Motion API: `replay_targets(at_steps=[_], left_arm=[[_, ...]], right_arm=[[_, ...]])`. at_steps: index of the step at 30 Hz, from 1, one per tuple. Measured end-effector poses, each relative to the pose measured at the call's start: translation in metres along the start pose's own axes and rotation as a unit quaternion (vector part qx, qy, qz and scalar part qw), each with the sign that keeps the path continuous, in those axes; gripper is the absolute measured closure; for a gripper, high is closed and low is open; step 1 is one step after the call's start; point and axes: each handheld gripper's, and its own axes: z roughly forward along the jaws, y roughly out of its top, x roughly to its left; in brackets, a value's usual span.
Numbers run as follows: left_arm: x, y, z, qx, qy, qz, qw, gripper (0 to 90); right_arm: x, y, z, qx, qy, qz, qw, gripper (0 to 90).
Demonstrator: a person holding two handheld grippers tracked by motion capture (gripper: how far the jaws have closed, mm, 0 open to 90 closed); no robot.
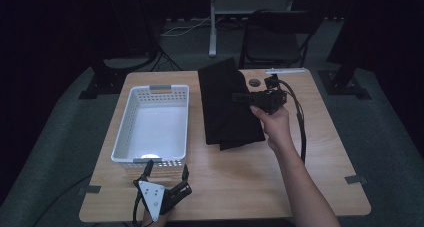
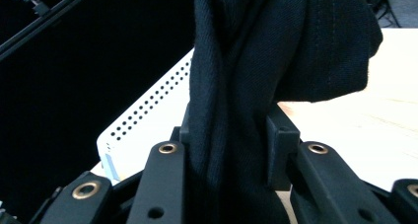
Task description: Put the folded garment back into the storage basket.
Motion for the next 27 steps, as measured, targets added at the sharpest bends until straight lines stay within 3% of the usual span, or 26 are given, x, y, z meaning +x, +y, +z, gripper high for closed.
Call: replay_targets(at_steps=[24,27], left_arm=[[0.000,0.000,0.000,-0.002,0.000,0.000,1.0000,2.2],[0.000,0.000,0.000,-0.001,-0.005,0.000,1.0000,2.2]], right_arm=[[0.037,0.025,0.046,0.013,0.051,-0.022,0.9984,68.9],[0.043,0.028,0.059,0.018,0.059,-0.025,0.9978,68.8]])
